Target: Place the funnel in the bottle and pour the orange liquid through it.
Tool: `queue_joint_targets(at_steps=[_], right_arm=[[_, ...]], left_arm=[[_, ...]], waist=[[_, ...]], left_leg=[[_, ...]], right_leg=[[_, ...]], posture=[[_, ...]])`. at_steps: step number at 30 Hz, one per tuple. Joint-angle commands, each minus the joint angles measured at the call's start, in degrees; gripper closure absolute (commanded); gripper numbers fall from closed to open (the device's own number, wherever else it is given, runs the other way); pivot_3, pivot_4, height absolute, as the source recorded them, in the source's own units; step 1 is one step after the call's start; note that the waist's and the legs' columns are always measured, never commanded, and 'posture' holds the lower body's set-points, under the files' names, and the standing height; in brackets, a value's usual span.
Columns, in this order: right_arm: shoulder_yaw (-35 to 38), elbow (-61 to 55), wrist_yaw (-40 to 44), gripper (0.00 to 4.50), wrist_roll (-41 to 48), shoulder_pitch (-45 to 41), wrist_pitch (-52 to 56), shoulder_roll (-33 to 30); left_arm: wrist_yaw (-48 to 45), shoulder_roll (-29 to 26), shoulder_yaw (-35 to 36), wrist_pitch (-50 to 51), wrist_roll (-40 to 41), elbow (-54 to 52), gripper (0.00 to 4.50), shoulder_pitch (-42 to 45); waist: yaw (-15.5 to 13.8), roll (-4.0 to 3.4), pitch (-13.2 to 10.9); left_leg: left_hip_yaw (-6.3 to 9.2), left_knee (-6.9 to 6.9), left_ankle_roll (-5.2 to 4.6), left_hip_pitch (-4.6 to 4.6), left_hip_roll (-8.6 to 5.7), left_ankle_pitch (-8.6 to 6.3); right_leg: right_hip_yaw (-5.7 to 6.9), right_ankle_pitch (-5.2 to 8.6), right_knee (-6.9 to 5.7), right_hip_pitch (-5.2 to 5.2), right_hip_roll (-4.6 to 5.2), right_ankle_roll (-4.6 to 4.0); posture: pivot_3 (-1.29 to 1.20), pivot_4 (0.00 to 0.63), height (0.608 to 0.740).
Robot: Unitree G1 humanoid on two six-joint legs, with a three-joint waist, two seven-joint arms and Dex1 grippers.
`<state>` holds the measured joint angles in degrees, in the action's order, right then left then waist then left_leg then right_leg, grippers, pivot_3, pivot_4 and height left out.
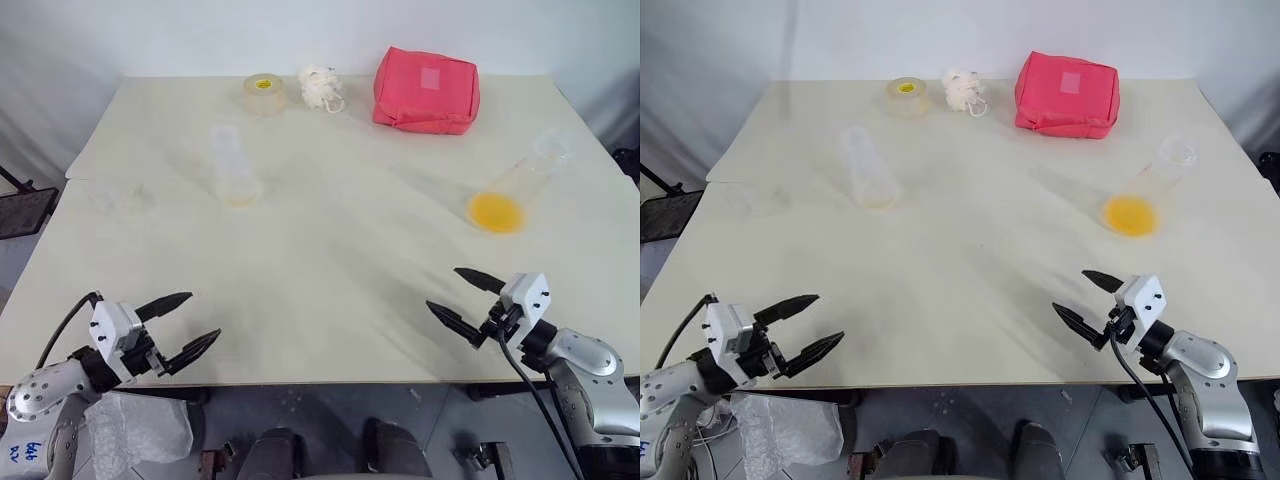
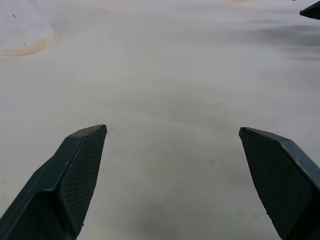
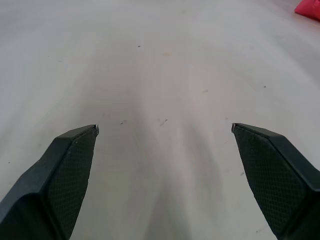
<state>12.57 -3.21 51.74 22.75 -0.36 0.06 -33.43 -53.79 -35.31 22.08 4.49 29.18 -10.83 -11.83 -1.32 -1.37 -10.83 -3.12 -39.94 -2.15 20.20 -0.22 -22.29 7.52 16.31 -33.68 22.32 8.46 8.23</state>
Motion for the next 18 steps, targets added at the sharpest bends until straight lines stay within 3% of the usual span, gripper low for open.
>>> queue_joint_targets(at_steps=[1,5,10,18], right_arm=[[0.70,-0.95,-0.32,0.02,0.48,0.20,-0.99,0.20],[0.43,-1.07,-0.59,0.02,0.49,0.04,-0.88,0.34],[-0.55,-0.22,-0.43,0.02,0.27,-1.57,-0.78,0.48],[-2.04,0.60,0.11,0.02,0.79,-6.18,0.11,0.91]], left_arm=[[-0.38,-1.26,1.07,1.06,1.83,-2.10,0.00,0.39],[3.06,-0.93,1.91,6.10,3.90,-3.33,0.00,1.15],[12.82,-0.31,2.84,10.38,-0.18,-5.74,0.00,0.72],[14.82,1.22,9.73,10.25,3.21,-9.94,0.00,-4.40]], waist=[[0.02,0.00,0.00],[0.00,0.00,0.00],[0.04,0.03,0.02],[0.26,0.06,0.03]], left_leg=[[-0.02,0.00,0.00,0.00,0.00,0.00],[-0.04,-0.01,0.00,0.00,0.00,0.00],[-0.04,-0.04,0.00,-0.01,0.00,0.00],[-0.11,-0.04,0.00,0.00,0.03,0.00]], right_leg=[[-0.02,0.00,-0.02,0.02,0.00,0.00],[-0.04,0.00,-0.06,0.04,0.00,0.00],[-0.09,0.00,-0.10,0.04,0.00,0.00],[-0.12,0.00,-0.12,0.11,0.00,0.00]], posture=[[0.00,0.150,0.740],[0.00,0.150,0.740],[0.00,0.150,0.740],[0.00,0.150,0.740]])
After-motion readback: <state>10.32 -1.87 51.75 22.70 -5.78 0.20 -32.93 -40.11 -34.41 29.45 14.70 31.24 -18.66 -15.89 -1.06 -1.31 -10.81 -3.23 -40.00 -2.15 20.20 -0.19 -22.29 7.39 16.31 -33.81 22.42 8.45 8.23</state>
